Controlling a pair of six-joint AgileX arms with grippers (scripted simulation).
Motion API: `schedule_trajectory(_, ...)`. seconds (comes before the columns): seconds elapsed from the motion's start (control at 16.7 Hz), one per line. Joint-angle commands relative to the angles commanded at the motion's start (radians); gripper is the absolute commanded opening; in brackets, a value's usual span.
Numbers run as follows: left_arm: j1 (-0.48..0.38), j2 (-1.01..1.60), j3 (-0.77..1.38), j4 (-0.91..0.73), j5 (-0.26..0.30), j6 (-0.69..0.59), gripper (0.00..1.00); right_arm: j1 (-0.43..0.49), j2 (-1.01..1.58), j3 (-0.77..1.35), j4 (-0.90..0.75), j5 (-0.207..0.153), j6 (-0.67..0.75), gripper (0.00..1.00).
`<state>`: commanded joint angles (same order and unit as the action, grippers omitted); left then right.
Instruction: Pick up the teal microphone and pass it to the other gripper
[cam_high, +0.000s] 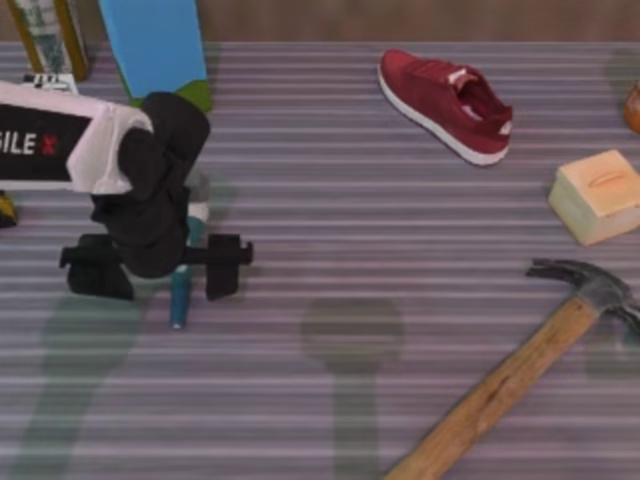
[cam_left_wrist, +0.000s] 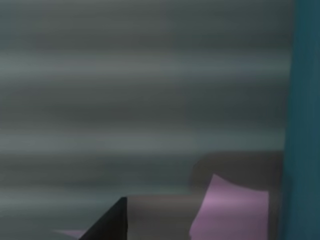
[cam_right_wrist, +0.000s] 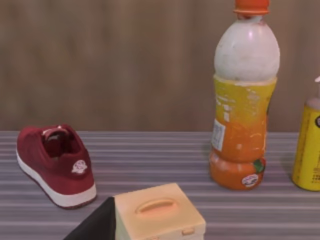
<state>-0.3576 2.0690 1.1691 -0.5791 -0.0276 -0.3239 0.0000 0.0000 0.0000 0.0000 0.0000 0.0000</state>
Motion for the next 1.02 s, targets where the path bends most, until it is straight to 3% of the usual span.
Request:
schedule_trajectory(0.24, 0.0, 0.0, 0.0, 0.0, 0.0, 0.0, 0.02, 0.0, 0.0, 0.0, 0.0, 0.0, 0.0, 1.0)
schedule_trajectory(0.3, 0.0, 0.0, 0.0, 0.0, 0.0, 0.0, 0.0, 0.0, 0.0, 0.0, 0.0, 0.0, 0.0, 1.0)
schedule_trajectory(0.84, -0.001, -0.064, 0.023, -0.03, -0.018, 0.014, 0.0, 0.0, 0.0, 0.0, 0.0, 0.0, 0.0, 1.0)
schedule_trajectory(1.02, -0.001, -0.077, 0.01, 0.035, 0.008, 0.03, 0.0, 0.0, 0.0, 0.0, 0.0, 0.0, 0.0, 1.0)
